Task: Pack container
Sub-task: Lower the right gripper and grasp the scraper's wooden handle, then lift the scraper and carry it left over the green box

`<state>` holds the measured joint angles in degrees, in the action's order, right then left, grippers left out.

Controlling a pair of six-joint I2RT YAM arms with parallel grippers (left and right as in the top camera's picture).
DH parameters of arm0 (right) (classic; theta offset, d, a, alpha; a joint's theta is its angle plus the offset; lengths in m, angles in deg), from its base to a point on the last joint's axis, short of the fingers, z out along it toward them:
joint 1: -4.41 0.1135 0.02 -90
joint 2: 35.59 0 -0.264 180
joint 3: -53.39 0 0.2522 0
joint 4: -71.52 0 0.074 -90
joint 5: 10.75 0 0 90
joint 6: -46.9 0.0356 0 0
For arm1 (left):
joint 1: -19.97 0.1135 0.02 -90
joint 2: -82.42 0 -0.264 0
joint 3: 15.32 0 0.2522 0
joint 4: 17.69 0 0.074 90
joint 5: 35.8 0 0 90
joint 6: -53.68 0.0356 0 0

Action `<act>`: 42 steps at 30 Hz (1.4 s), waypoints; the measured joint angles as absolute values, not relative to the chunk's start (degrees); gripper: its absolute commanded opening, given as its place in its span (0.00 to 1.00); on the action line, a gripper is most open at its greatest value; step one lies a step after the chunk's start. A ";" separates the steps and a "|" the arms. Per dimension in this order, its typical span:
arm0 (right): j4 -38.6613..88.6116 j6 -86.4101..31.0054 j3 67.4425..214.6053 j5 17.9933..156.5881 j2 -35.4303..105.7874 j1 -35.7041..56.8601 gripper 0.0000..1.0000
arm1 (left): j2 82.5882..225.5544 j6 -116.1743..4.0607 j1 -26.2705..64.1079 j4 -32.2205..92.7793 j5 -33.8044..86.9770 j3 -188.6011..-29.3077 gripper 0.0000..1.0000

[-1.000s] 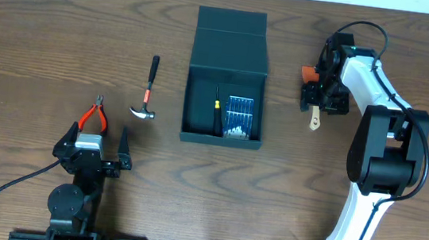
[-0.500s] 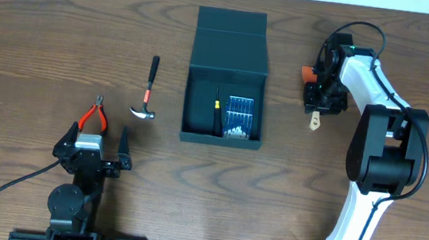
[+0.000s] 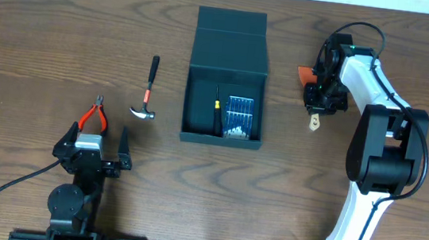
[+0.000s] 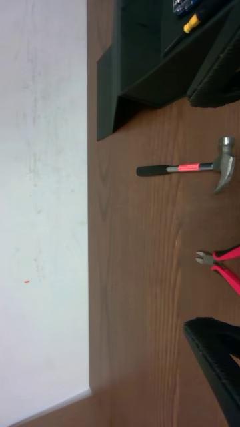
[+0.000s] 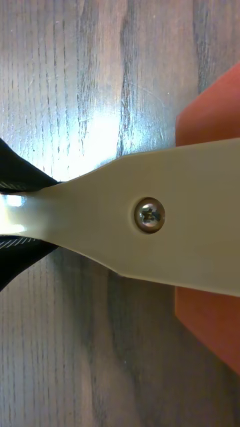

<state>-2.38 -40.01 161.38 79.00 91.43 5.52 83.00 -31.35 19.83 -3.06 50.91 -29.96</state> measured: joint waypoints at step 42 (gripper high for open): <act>-15.71 -39.99 183.44 78.84 91.45 7.31 0.01 | 83.00 -31.35 19.83 -3.06 50.91 -29.96 0.98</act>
